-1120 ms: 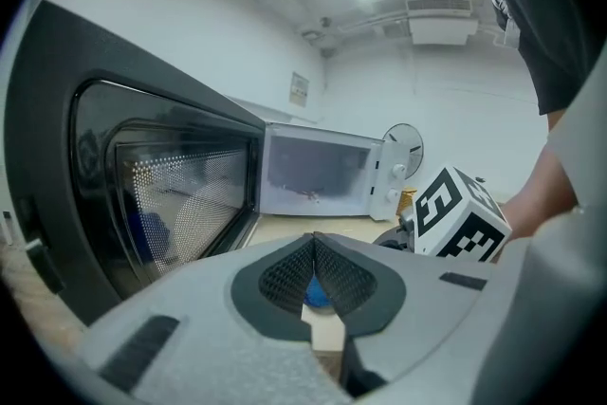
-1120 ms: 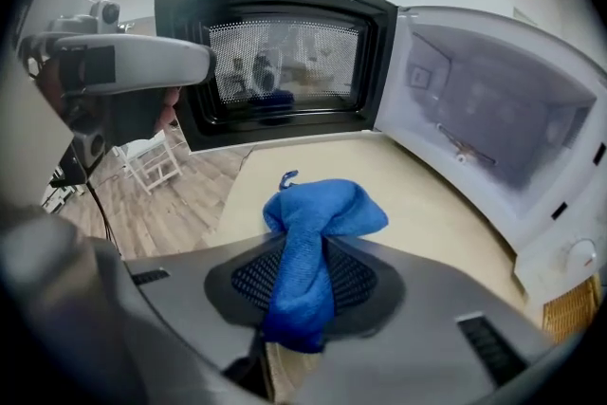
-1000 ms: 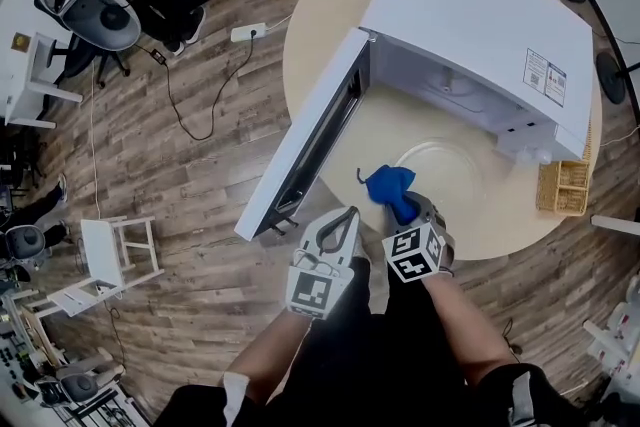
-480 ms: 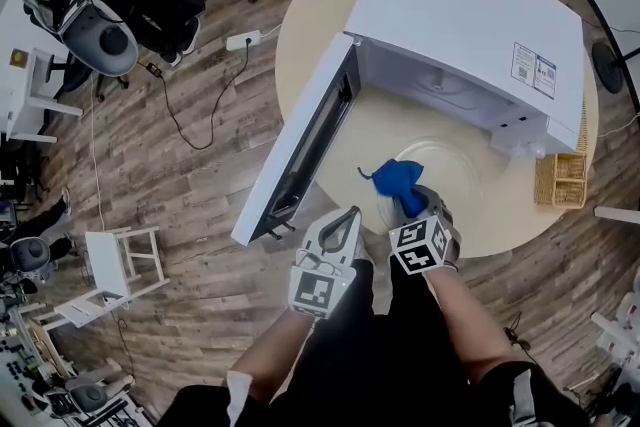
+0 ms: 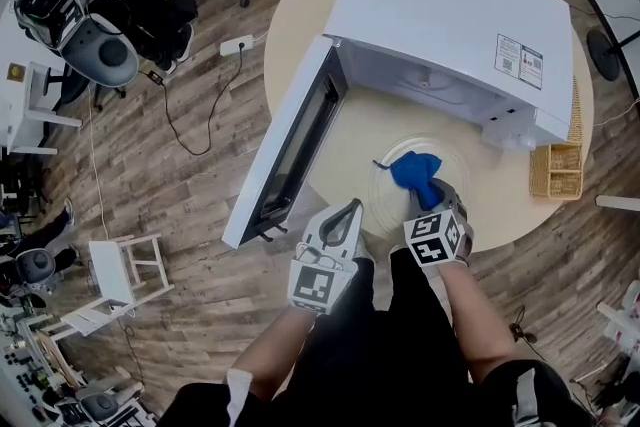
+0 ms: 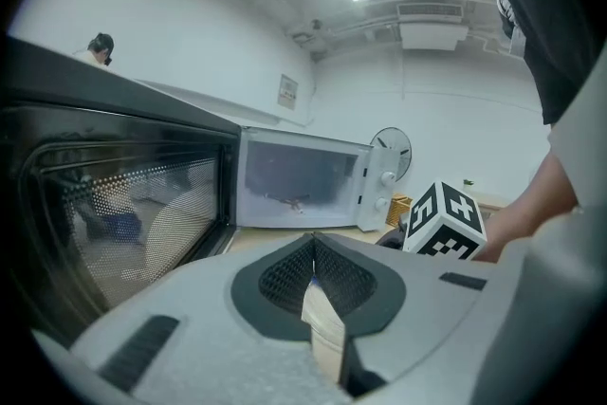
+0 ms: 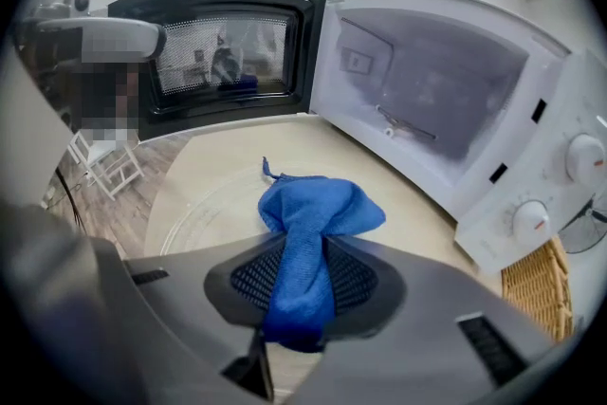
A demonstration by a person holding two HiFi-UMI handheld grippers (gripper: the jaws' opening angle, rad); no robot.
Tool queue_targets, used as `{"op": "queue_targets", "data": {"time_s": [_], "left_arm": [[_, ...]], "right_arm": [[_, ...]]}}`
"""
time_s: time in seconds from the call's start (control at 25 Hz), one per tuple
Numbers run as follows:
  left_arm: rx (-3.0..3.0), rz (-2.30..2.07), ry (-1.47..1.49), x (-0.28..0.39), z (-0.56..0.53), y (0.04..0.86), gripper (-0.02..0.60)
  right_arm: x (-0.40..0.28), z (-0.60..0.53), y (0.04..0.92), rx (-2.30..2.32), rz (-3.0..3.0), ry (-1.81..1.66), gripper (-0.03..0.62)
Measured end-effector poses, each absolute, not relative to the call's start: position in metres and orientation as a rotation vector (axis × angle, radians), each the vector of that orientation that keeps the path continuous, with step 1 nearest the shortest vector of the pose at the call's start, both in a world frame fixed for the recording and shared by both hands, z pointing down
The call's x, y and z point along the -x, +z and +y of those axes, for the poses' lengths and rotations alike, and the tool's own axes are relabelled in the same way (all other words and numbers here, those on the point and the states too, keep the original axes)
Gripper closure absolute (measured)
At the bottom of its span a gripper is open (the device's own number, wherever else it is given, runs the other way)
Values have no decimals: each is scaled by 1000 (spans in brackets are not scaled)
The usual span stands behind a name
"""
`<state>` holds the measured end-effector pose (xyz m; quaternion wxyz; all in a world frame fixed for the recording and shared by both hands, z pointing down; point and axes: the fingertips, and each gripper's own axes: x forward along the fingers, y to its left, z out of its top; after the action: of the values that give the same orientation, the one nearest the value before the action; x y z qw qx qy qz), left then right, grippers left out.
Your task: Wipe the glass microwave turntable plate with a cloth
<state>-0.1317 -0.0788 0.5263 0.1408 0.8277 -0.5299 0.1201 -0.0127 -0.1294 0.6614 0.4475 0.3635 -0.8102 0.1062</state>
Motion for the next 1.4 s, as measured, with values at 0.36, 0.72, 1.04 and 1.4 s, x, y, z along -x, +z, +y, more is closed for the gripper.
{"op": "queue_targets", "data": {"time_s": [0.36,0.72,1.04,1.4], "left_arm": [[-2446,-1461,353,106,-91,518,575],[-2489,-1434,383,90,-103,525,575],[-2492,-1471,398,92,-110,527,575],[-2454,-1559,400,110,-100,526,575]], "right_arm": [[-35,-141,659,-1013,-1925,255,497],[-86,-151,660,-1105,-1842,216,496],[-110,-154,658,-1182,-1823,220,496],[-68,-140,610,-1202,-2051,212,496]]}}
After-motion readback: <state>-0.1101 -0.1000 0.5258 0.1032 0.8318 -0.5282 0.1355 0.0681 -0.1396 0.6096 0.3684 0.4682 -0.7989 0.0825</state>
